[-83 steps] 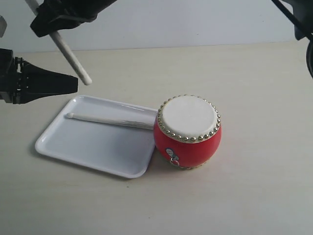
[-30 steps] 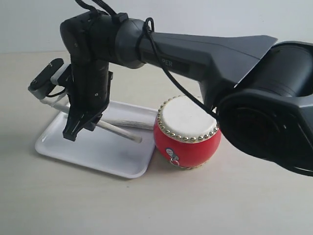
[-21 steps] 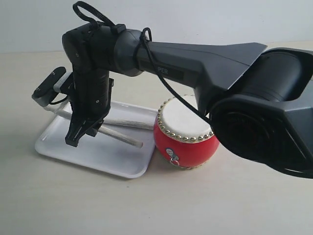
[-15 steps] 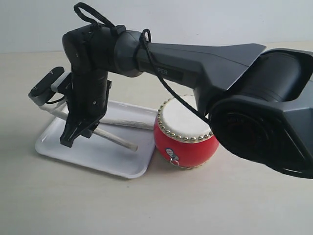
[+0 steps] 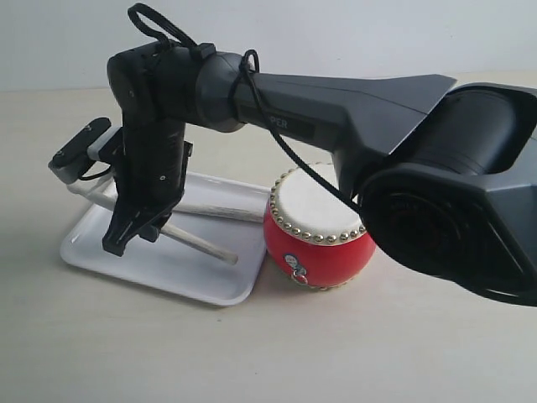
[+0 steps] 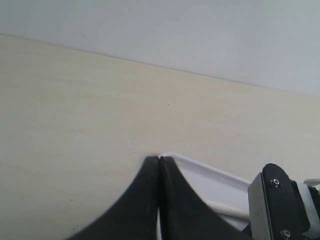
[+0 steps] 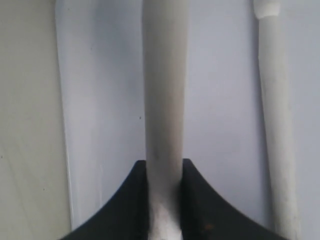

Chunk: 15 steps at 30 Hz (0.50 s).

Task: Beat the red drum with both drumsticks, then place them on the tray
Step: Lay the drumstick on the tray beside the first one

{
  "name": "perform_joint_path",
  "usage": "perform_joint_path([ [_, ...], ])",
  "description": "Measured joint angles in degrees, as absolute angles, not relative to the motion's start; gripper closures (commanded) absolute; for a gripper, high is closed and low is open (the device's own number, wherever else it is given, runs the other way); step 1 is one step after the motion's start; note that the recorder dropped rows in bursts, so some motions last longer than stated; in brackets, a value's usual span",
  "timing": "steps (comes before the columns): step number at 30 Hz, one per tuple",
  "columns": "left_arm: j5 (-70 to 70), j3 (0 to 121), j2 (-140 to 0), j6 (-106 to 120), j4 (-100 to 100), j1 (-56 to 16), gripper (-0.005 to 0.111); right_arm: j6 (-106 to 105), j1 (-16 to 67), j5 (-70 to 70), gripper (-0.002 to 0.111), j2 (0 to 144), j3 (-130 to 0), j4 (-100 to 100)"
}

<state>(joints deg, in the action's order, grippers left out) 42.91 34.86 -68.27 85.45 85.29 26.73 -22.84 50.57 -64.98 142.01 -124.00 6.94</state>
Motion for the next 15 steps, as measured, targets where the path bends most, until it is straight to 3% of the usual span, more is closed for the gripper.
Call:
perform_joint_path([
  [15, 44.23, 34.86, -68.27, 85.45, 85.29, 26.73, 0.107, -22.84, 50.57, -67.14, 0.108, 144.46, -124.00, 6.73],
])
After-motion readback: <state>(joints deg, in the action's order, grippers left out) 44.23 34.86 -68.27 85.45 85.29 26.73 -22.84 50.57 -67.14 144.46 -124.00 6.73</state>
